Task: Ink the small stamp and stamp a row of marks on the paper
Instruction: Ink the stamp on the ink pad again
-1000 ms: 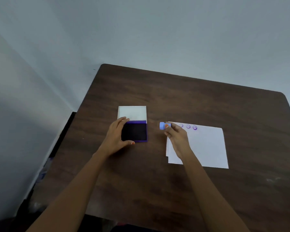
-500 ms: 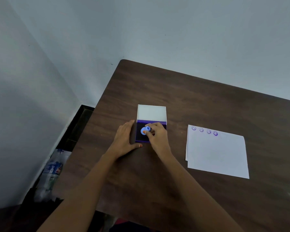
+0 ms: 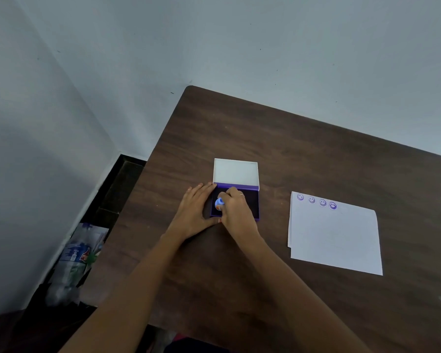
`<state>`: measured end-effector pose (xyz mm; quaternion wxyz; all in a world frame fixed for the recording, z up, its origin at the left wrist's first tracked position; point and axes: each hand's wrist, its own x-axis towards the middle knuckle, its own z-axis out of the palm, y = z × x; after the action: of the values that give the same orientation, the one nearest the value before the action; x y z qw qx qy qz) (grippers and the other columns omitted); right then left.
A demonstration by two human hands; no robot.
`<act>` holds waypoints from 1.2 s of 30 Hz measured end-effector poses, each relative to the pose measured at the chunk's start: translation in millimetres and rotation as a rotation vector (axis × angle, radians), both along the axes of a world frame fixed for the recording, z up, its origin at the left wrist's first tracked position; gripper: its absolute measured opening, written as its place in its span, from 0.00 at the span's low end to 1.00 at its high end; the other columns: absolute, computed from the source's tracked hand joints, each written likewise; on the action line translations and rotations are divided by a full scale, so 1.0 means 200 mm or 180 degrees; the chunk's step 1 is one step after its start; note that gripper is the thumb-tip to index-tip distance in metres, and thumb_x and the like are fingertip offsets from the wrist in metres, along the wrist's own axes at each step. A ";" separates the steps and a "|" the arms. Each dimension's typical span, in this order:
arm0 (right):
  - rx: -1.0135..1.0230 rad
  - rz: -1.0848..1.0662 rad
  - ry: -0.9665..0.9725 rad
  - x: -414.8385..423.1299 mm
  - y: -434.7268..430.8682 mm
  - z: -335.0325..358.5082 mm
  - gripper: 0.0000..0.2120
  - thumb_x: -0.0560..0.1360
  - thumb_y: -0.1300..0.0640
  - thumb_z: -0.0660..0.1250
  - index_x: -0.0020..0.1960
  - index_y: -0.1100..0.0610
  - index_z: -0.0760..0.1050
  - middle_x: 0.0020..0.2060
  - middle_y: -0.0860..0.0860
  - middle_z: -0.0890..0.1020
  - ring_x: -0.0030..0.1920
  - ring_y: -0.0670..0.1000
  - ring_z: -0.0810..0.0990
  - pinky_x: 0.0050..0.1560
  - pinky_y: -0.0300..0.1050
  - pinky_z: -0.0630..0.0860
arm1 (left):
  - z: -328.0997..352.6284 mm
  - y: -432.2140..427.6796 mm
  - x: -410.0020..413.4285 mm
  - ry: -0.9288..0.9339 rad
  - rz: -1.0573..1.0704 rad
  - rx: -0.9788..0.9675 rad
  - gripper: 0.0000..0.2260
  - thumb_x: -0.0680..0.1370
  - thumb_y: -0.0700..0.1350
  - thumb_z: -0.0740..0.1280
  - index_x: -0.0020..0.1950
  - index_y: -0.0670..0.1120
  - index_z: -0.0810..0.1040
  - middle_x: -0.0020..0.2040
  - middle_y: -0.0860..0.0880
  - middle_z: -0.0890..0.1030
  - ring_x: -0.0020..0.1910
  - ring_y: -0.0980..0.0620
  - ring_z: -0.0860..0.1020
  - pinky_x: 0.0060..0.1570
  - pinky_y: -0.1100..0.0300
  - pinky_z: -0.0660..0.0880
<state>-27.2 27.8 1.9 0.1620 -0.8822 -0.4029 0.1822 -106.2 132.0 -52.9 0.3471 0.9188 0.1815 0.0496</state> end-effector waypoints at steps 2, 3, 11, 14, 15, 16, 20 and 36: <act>-0.0168 0.0053 -0.0136 -0.01 0.01 0.01 0.20 0.72 0.64 0.65 0.63 0.63 0.67 0.61 0.59 0.72 0.61 0.56 0.71 0.62 0.48 0.70 | 0.00 0.00 0.00 -0.0039 0.0003 -0.0009 0.37 0.69 0.52 0.71 0.72 0.47 0.57 0.73 0.47 0.62 0.73 0.48 0.56 0.71 0.55 0.45; -0.0254 0.0111 -0.0240 -0.01 0.02 0.01 0.20 0.72 0.64 0.64 0.63 0.63 0.67 0.61 0.59 0.72 0.61 0.56 0.71 0.62 0.49 0.70 | 0.00 0.00 0.00 -0.0049 0.0002 -0.0007 0.37 0.69 0.52 0.71 0.72 0.47 0.57 0.73 0.46 0.62 0.73 0.48 0.56 0.71 0.55 0.46; -0.0839 0.0940 -0.1398 -0.04 0.00 -0.01 0.17 0.74 0.63 0.62 0.61 0.65 0.66 0.58 0.60 0.75 0.57 0.57 0.74 0.58 0.48 0.73 | -0.01 0.00 -0.01 -0.0032 -0.0024 0.0081 0.37 0.69 0.53 0.71 0.72 0.47 0.57 0.73 0.47 0.63 0.73 0.49 0.57 0.71 0.55 0.46; -0.0638 0.0872 -0.1897 -0.07 -0.03 -0.01 0.17 0.64 0.54 0.74 0.51 0.57 0.77 0.44 0.49 0.83 0.41 0.46 0.80 0.42 0.36 0.77 | 0.00 0.00 -0.01 -0.0101 -0.0024 0.0062 0.36 0.69 0.52 0.71 0.72 0.47 0.58 0.73 0.46 0.63 0.73 0.49 0.58 0.71 0.55 0.46; -0.0574 0.0808 -0.1883 -0.07 -0.03 -0.01 0.19 0.59 0.52 0.77 0.47 0.56 0.80 0.40 0.48 0.84 0.37 0.44 0.80 0.37 0.35 0.77 | 0.00 0.00 -0.01 -0.0099 -0.0023 0.0061 0.36 0.69 0.52 0.71 0.72 0.47 0.58 0.73 0.46 0.63 0.73 0.50 0.58 0.71 0.55 0.46; -0.0523 0.0733 -0.1866 -0.07 -0.03 -0.01 0.22 0.55 0.51 0.79 0.46 0.57 0.80 0.38 0.48 0.84 0.36 0.44 0.80 0.35 0.34 0.77 | 0.00 0.00 -0.01 -0.0086 -0.0022 0.0073 0.36 0.70 0.52 0.71 0.72 0.47 0.58 0.73 0.46 0.63 0.73 0.50 0.58 0.71 0.55 0.46; -0.0446 0.0617 -0.2194 -0.07 -0.04 -0.05 0.27 0.55 0.51 0.79 0.51 0.58 0.80 0.40 0.49 0.84 0.37 0.44 0.81 0.38 0.36 0.78 | 0.00 0.00 -0.01 -0.0055 -0.0008 0.0128 0.36 0.70 0.53 0.71 0.72 0.47 0.57 0.73 0.47 0.62 0.73 0.50 0.57 0.71 0.56 0.45; -0.0307 0.0487 -0.2298 -0.09 -0.05 -0.14 0.28 0.60 0.53 0.77 0.58 0.58 0.76 0.45 0.51 0.84 0.44 0.46 0.82 0.47 0.38 0.78 | -0.02 -0.01 -0.01 -0.0054 0.0020 0.0181 0.36 0.70 0.54 0.69 0.72 0.48 0.56 0.74 0.48 0.62 0.73 0.52 0.57 0.71 0.58 0.44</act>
<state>-44.2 16.9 -26.7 -0.0464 -0.8636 -0.4898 -0.1103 -107.8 130.6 -57.0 0.3222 0.9272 0.1800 0.0637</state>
